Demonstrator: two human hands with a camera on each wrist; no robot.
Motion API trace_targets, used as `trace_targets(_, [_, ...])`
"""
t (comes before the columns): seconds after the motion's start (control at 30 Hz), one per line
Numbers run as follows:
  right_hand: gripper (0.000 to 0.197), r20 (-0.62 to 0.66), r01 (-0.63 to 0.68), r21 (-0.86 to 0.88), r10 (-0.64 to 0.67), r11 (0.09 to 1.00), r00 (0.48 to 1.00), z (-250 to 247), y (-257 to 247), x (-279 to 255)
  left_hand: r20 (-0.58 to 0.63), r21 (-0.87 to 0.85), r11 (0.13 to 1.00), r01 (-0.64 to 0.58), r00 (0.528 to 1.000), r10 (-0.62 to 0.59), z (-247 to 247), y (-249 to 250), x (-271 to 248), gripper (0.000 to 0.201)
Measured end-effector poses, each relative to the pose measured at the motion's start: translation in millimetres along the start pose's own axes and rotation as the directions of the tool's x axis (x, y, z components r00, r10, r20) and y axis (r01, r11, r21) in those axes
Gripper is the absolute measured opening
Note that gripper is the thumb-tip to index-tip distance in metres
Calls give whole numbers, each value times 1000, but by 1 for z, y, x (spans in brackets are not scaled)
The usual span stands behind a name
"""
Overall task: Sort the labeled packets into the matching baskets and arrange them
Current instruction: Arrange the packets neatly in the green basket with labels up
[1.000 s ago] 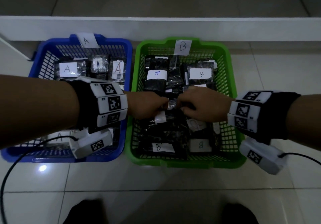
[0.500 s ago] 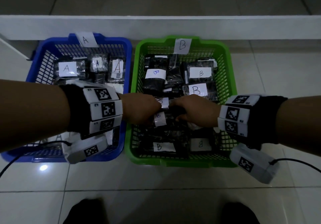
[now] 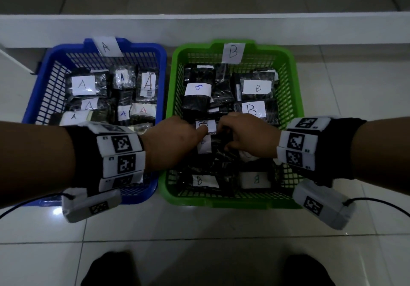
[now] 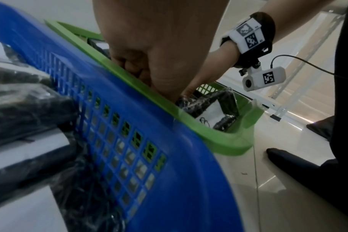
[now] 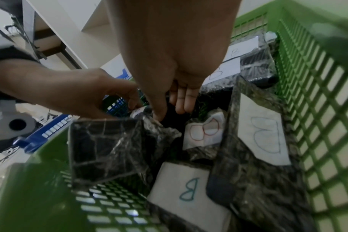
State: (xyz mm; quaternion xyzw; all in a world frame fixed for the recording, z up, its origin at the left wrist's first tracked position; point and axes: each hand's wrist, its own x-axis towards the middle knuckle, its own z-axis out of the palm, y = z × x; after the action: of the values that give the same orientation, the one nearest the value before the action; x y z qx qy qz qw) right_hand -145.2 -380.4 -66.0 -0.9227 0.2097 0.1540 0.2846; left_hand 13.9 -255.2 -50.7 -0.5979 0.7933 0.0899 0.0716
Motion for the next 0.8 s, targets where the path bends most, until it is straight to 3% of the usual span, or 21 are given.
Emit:
trace_targets(0.13, [31,-27,-7,49,8,999,1000,-6,-3,-1,3,-20,999,46,999,-46,4,-1,1,32])
trace_targets(0.23, [18,-55,5,143,3,990,998,-11,-9,-6,93,-3,999,44,995,-43,2,-2,5,27])
trace_targets(0.4, [18,132,93,-36,-88,995,987,-13,-15,-5,205,-11,999,46,978,-43,0,-10,11,24])
trace_targets(0.5, [28,118,114,-165,-95,980,988,-15,-17,-6,79,-85,988,-133,987,139,1,-12,12,25])
trace_targets(0.57, [30,71,111,-201,-98,973,993,-15,-18,-8,13,-181,944,-274,960,281,-2,-12,10,31])
trace_targets(0.63, [29,55,110,-157,-103,981,993,-15,-19,-10,144,-321,916,-240,944,297,-6,-12,6,34])
trace_targets(0.7, [28,59,103,-103,-97,989,994,-18,-18,-9,320,-294,935,-197,902,291,-5,-11,4,39])
trace_targets(0.8, [22,130,66,-76,-56,995,990,-23,-14,-4,372,-283,952,-118,901,222,8,-12,4,57])
